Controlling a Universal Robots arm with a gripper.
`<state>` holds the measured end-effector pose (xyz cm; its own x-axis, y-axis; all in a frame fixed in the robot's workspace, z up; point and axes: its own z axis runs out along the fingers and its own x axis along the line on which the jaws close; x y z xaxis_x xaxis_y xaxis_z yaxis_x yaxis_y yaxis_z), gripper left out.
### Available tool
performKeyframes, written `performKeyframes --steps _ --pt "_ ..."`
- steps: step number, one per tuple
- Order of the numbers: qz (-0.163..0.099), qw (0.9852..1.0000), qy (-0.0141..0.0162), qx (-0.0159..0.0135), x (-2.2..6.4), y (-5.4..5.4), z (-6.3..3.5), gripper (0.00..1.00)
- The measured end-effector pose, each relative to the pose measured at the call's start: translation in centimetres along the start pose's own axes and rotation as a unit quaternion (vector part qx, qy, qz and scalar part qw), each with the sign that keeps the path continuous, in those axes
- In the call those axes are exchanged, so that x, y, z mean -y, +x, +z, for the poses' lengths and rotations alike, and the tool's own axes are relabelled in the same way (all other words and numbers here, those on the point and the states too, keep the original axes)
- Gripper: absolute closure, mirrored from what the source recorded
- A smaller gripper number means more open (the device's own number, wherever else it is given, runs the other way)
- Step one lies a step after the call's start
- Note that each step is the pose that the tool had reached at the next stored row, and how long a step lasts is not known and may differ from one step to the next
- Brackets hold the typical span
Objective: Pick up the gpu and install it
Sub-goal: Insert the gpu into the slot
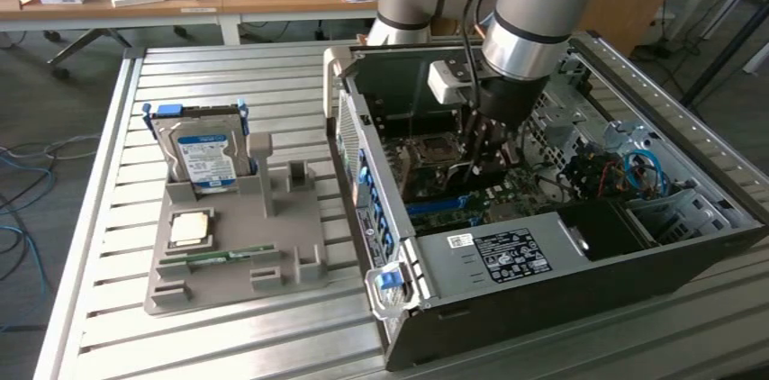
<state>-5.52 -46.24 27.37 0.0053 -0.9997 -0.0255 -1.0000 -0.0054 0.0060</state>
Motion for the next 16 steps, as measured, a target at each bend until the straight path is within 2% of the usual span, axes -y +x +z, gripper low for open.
performKeyframes --steps 5,11,16 --pt "0.0 1.0 0.0 0.0 -0.09 0.38 -0.01 0.74" --pt "0.0 1.0 0.0004 0.0 -0.64 0.37 0.02 0.74" --pt "0.0 1.0 0.0004 0.0 -0.65 0.38 0.02 0.74"
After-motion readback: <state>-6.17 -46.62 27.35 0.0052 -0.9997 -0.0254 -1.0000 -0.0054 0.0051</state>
